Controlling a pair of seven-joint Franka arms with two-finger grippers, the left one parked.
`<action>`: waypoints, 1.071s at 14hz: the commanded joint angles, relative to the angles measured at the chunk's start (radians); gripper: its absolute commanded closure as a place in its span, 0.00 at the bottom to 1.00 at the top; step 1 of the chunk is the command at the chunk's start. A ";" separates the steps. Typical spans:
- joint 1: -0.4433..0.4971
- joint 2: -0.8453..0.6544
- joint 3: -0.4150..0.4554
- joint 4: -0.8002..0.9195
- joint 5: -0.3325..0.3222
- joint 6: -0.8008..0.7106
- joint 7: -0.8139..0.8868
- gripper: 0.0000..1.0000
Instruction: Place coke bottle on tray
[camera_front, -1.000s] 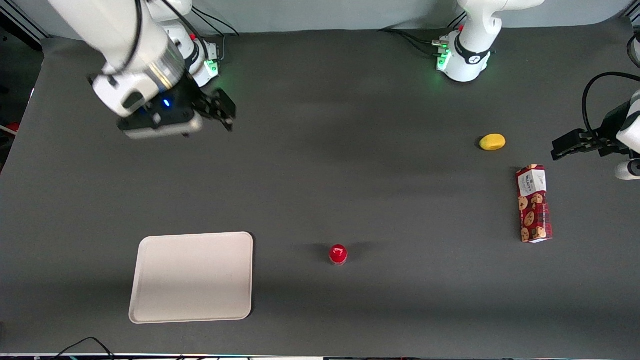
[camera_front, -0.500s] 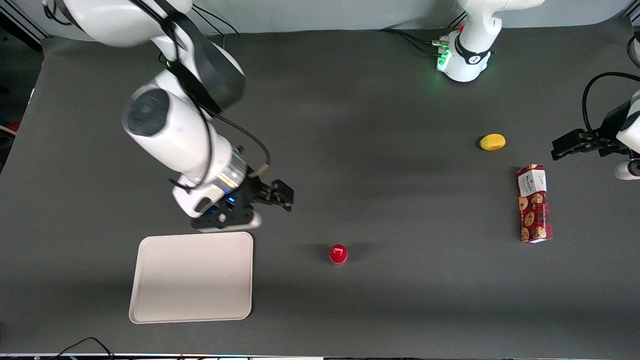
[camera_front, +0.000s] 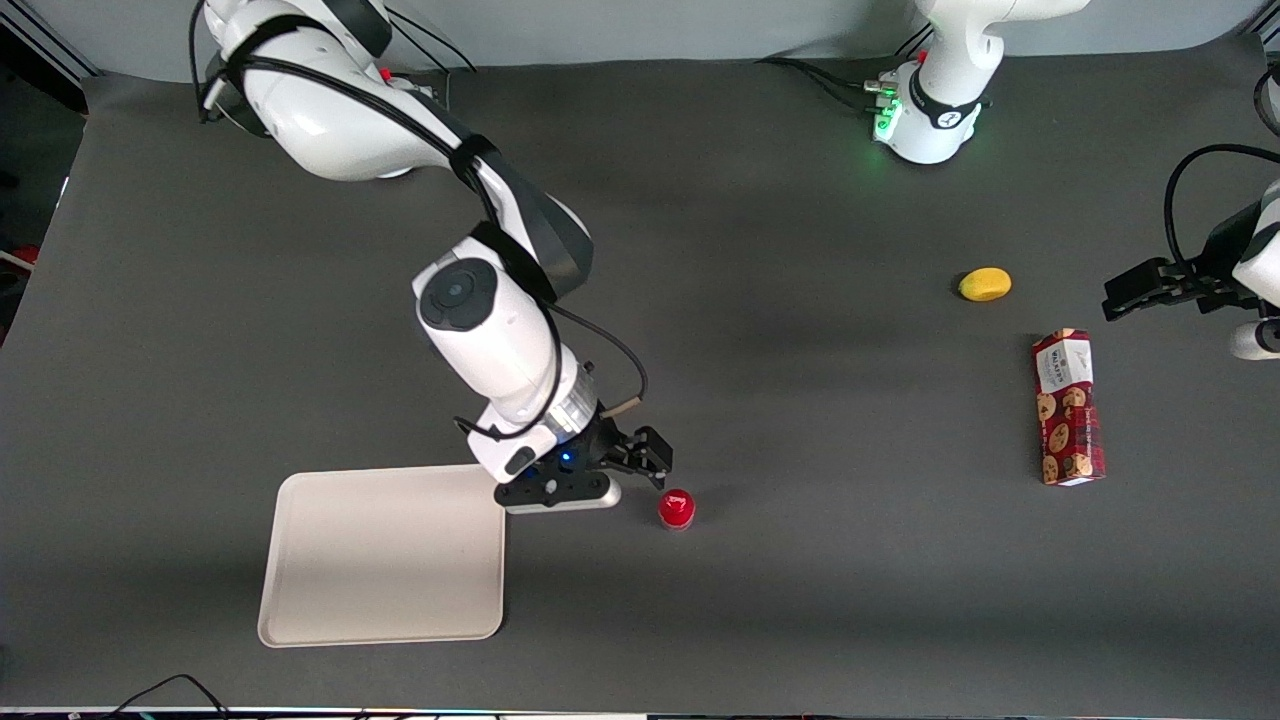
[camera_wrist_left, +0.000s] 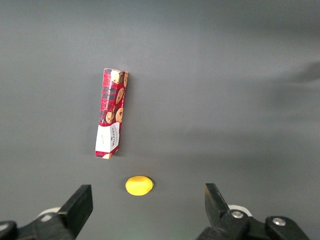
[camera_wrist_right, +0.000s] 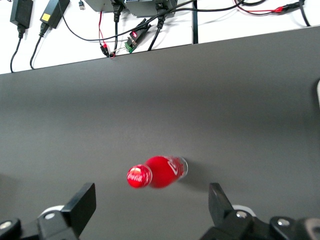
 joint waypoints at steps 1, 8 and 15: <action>0.089 0.085 -0.076 0.077 -0.020 0.052 0.082 0.00; 0.169 0.135 -0.189 0.089 -0.018 0.122 0.145 0.10; 0.179 0.165 -0.193 0.103 -0.020 0.155 0.147 0.43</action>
